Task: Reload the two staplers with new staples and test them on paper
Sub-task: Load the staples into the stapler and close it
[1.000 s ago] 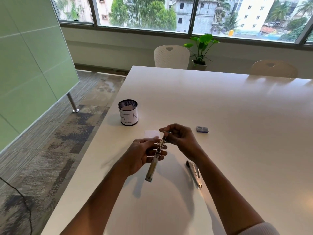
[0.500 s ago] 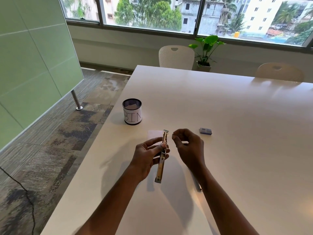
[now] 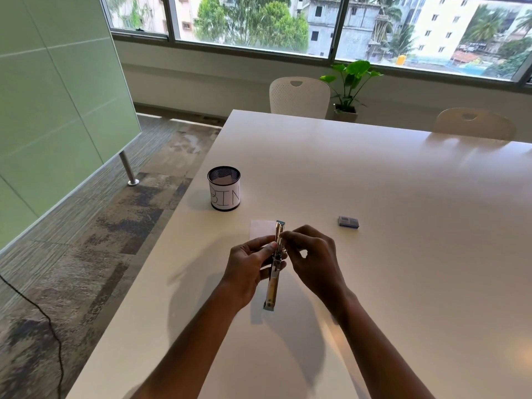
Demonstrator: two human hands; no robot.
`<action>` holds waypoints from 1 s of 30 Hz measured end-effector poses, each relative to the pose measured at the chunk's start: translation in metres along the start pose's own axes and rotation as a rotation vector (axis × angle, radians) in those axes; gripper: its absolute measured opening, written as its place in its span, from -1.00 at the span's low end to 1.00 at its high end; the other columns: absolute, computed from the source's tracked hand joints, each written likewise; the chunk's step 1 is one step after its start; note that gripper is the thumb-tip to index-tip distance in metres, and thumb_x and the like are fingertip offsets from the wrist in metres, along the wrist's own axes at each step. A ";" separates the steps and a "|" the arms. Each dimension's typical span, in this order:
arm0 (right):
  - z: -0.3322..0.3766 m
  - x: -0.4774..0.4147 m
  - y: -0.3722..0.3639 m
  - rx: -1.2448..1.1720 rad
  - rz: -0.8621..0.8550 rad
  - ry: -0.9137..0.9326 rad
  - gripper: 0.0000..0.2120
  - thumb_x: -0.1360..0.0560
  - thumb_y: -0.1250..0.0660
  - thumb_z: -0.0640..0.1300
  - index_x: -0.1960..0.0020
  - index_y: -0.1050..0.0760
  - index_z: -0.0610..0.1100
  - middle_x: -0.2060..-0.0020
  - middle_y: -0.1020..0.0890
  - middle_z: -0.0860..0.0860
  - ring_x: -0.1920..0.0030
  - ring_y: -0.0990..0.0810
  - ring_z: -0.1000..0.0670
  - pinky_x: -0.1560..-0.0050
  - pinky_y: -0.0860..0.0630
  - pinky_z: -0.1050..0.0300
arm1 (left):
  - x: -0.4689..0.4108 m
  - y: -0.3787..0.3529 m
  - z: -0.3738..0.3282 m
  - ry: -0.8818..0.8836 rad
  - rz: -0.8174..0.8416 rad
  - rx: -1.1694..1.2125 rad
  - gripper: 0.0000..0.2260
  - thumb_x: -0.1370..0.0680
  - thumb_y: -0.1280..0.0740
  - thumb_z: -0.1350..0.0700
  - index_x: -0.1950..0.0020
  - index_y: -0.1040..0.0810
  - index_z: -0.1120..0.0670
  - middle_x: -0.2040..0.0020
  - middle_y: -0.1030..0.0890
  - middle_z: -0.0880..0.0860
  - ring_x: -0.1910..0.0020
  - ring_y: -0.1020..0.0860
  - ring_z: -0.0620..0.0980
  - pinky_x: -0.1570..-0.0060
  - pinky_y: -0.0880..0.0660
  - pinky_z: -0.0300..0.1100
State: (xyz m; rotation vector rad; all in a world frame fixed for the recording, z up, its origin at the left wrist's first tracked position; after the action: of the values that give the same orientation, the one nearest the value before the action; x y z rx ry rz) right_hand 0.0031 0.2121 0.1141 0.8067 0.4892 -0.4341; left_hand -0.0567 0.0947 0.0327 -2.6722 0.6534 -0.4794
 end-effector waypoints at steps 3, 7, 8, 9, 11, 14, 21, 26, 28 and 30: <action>0.003 0.001 -0.001 0.019 0.016 0.025 -0.81 -0.49 -0.45 -0.28 -0.09 -0.68 -0.18 0.08 -0.62 -0.02 0.11 -0.61 0.10 0.13 -0.56 0.36 | 0.000 0.000 0.001 -0.002 0.003 -0.007 -0.83 -0.60 -0.29 0.27 -0.10 -0.66 0.19 -0.01 -0.70 0.25 -0.01 -0.70 0.18 -0.02 -0.63 0.09; 0.005 0.002 -0.004 0.075 0.055 0.057 -0.79 -0.47 -0.46 -0.32 -0.09 -0.68 -0.18 0.04 -0.62 -0.04 0.08 -0.61 0.08 0.08 -0.55 0.40 | -0.001 -0.001 0.002 -0.001 0.004 -0.017 -0.83 -0.60 -0.29 0.27 -0.12 -0.65 0.22 -0.01 -0.70 0.25 -0.02 -0.69 0.20 -0.06 -0.61 0.13; 0.005 0.003 -0.005 0.092 0.065 0.068 -0.79 -0.46 -0.46 -0.34 -0.08 -0.68 -0.18 0.04 -0.62 -0.05 0.09 -0.62 0.07 0.08 -0.54 0.41 | -0.001 -0.001 0.002 -0.001 0.003 -0.017 -0.83 -0.60 -0.29 0.27 -0.12 -0.65 0.22 -0.01 -0.70 0.26 -0.02 -0.69 0.20 -0.06 -0.61 0.13; 0.006 0.002 -0.006 0.109 0.075 0.079 -0.78 -0.46 -0.46 -0.35 -0.08 -0.68 -0.18 0.05 -0.63 -0.05 0.09 -0.62 0.06 0.09 -0.55 0.39 | -0.001 -0.001 0.003 -0.002 0.003 -0.019 -0.83 -0.60 -0.29 0.27 -0.12 -0.66 0.21 -0.01 -0.70 0.26 -0.03 -0.69 0.20 -0.05 -0.61 0.12; 0.008 0.002 -0.008 0.148 0.093 0.101 -0.78 -0.46 -0.46 -0.35 -0.09 -0.67 -0.17 0.06 -0.63 -0.05 0.11 -0.63 0.03 0.11 -0.60 0.28 | 0.000 -0.001 0.003 -0.004 0.004 -0.026 -0.83 -0.60 -0.30 0.27 -0.12 -0.66 0.21 -0.02 -0.70 0.26 -0.02 -0.69 0.19 -0.01 -0.62 0.08; 0.009 0.001 -0.007 0.156 0.084 0.109 -0.77 -0.45 -0.46 -0.37 -0.09 -0.66 -0.20 0.06 -0.66 -0.07 0.12 -0.65 0.02 0.12 -0.63 0.22 | 0.000 -0.002 0.004 -0.002 0.005 -0.023 -0.83 -0.60 -0.30 0.27 -0.11 -0.66 0.20 -0.01 -0.70 0.25 0.01 -0.70 0.17 0.05 -0.64 0.03; -0.025 0.003 -0.004 -0.110 0.023 -0.187 -0.83 -0.43 -0.50 -0.30 0.01 -0.72 -0.11 0.15 -0.70 0.06 0.14 -0.68 0.12 0.14 -0.63 0.27 | 0.000 0.002 0.003 0.012 -0.011 0.008 -0.83 -0.60 -0.30 0.29 -0.12 -0.64 0.24 -0.01 -0.70 0.28 -0.01 -0.69 0.20 -0.02 -0.62 0.11; -0.034 0.008 -0.012 -0.246 0.096 -0.279 -0.83 -0.48 -0.48 -0.25 -0.04 -0.72 -0.09 0.12 -0.73 0.05 0.11 -0.71 0.10 0.06 -0.64 0.23 | 0.000 0.003 0.006 0.022 -0.033 0.015 -0.83 -0.59 -0.30 0.29 -0.10 -0.66 0.23 0.00 -0.70 0.28 0.03 -0.69 0.21 -0.02 -0.63 0.11; -0.036 0.009 -0.013 -0.263 0.117 -0.299 -0.83 -0.49 -0.47 -0.25 -0.05 -0.72 -0.09 0.12 -0.73 0.05 0.10 -0.71 0.09 0.05 -0.65 0.19 | 0.001 0.003 0.008 0.025 -0.035 0.016 -0.83 -0.60 -0.30 0.29 -0.10 -0.66 0.23 0.01 -0.70 0.27 0.02 -0.69 0.21 -0.02 -0.63 0.11; -0.037 0.010 -0.014 -0.267 0.136 -0.316 -0.83 -0.49 -0.46 -0.26 -0.05 -0.72 -0.10 0.12 -0.73 0.05 0.10 -0.71 0.08 0.05 -0.66 0.17 | 0.002 0.004 0.009 0.028 -0.039 0.015 -0.83 -0.60 -0.29 0.29 -0.10 -0.66 0.24 0.00 -0.70 0.27 0.02 -0.69 0.22 0.00 -0.63 0.09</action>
State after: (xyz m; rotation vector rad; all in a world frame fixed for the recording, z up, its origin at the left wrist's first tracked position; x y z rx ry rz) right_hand -0.0056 0.2298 0.0783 0.4976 0.1905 -0.3524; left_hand -0.0529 0.0931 0.0234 -2.6730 0.6039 -0.5312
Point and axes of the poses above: each hand's wrist, its own x-axis away from the middle knuckle, its own y-axis out of the back of the hand, z = x × y, the point moved 9 cm from there along -x, towards the middle knuckle
